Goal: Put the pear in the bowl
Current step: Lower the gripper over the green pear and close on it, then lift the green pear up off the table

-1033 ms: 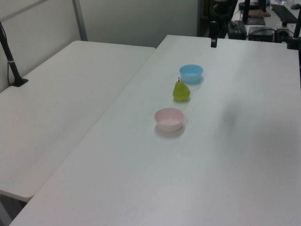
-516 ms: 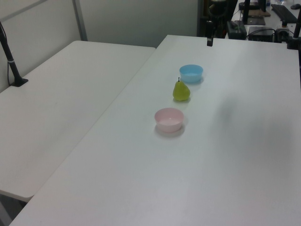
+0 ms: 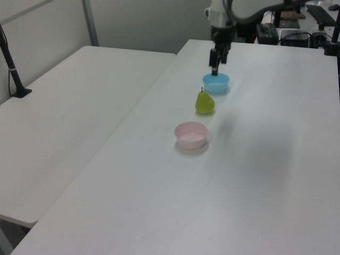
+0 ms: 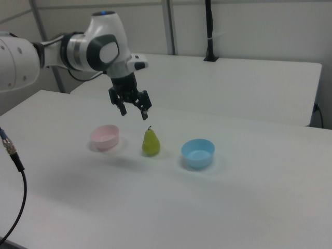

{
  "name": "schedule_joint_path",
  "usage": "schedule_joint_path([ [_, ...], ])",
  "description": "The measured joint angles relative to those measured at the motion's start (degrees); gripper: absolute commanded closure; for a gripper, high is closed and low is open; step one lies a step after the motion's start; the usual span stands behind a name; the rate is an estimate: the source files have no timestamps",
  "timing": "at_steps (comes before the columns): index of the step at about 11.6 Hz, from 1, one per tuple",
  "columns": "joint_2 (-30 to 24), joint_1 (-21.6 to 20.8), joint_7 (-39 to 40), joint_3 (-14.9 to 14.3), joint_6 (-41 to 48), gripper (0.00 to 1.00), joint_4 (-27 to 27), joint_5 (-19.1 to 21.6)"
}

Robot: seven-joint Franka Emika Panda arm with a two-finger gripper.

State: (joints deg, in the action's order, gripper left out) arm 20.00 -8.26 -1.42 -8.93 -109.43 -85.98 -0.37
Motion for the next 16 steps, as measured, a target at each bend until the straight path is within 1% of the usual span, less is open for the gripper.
schedule_joint_path([
  [3,7.0,-0.3,1.3,-0.1,-5.8,0.00,1.0,0.0],
  [7,12.0,-0.1,4.7,-1.4,-9.5,0.00,1.4,0.0],
  [8,13.3,-0.1,5.0,-1.4,-10.6,0.15,1.4,-0.3],
  [10,15.3,-0.2,5.4,-1.4,-11.6,0.67,1.5,-0.9],
  [11,15.7,-0.3,5.4,-1.4,-11.7,0.82,1.5,-1.0],
  [12,15.6,-0.5,5.4,-1.4,-11.7,0.84,1.8,-1.0],
  [14,15.2,-0.8,5.4,-1.4,-11.7,0.84,2.9,-1.0],
  [16,12.0,-0.8,5.4,-1.7,-11.6,0.84,3.8,-0.2],
])
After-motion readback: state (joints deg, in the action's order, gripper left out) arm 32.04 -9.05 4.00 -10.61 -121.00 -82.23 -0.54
